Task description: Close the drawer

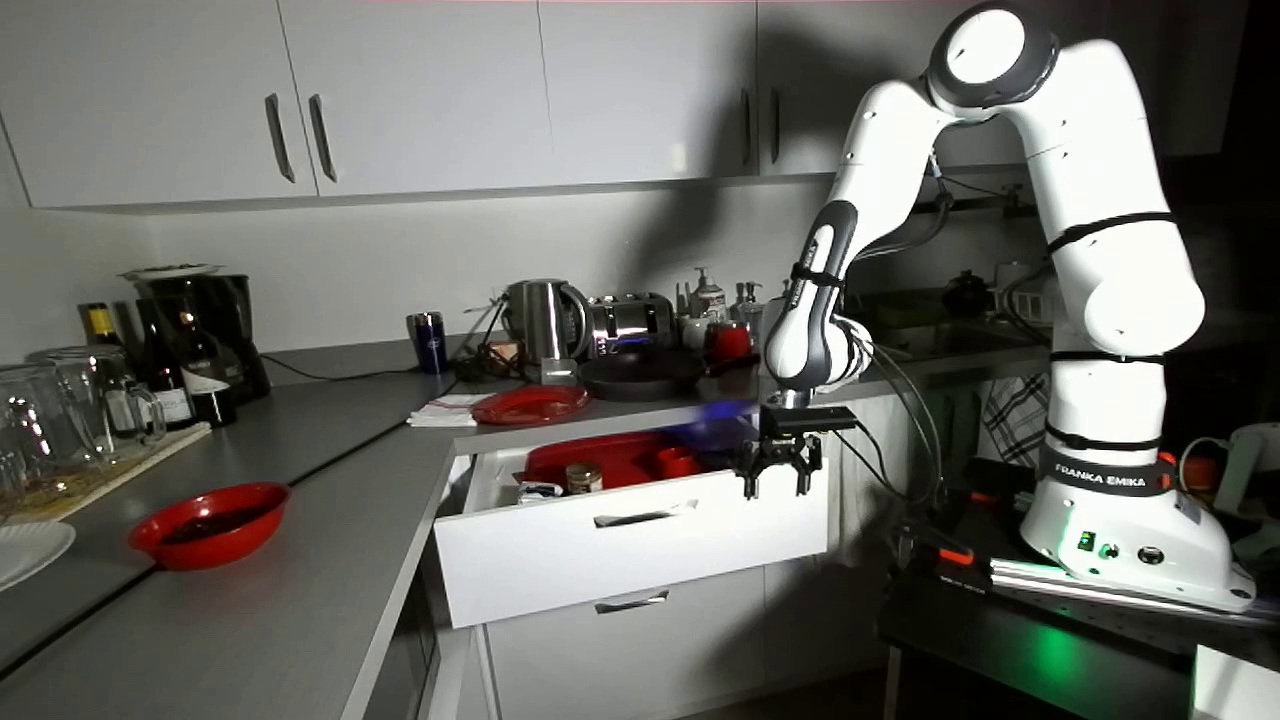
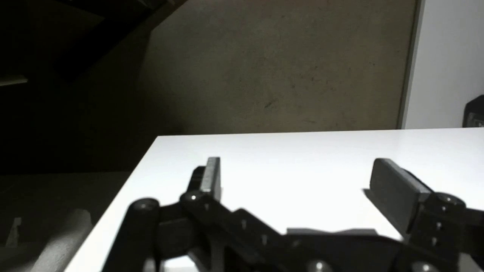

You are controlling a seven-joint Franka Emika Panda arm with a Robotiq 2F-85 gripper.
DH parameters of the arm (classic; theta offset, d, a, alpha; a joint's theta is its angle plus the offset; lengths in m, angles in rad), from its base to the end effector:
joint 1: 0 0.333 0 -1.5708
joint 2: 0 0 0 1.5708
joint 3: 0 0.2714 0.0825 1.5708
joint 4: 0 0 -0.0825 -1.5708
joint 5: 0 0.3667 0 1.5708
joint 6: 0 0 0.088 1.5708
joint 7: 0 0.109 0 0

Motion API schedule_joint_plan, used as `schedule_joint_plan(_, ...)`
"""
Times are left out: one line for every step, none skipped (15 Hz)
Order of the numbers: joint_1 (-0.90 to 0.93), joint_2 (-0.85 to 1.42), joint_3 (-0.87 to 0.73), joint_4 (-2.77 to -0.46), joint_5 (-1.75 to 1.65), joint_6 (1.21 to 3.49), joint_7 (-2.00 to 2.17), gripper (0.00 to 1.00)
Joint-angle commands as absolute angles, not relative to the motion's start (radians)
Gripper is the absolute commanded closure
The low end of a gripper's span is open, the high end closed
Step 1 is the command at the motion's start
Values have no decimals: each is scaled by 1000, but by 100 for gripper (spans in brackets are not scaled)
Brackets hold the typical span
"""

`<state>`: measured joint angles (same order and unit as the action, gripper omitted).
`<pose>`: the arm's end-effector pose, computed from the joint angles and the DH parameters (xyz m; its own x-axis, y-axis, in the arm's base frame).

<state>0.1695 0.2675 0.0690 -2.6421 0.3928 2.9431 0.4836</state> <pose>0.3966 0.0737 0.1277 0.8074 -0.5887 -0.0400 -0.5895 -0.8018 -0.0977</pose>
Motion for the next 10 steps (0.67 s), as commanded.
schedule_joint_plan(212, 267, -13, -2617, 303, 3001, 554, 0)
schedule_joint_plan(219, 271, -43, -2609, 279, 3015, 565, 0)
schedule_joint_plan(227, 276, -67, -2602, 261, 3025, 579, 0)
schedule_joint_plan(236, 283, -99, -2593, 236, 3037, 592, 0)
schedule_joint_plan(240, 286, -123, -2582, 217, 3039, 595, 0)
schedule_joint_plan(247, 292, -154, -2573, 196, 3047, 601, 0)
schedule_joint_plan(249, 301, -178, -2560, 181, 3049, 604, 0)
schedule_joint_plan(242, 311, -196, -2542, 173, 3044, 602, 0)
schedule_joint_plan(227, 322, -203, -2519, 177, 3033, 594, 0)
schedule_joint_plan(216, 342, -222, -2483, 178, 3014, 595, 0)
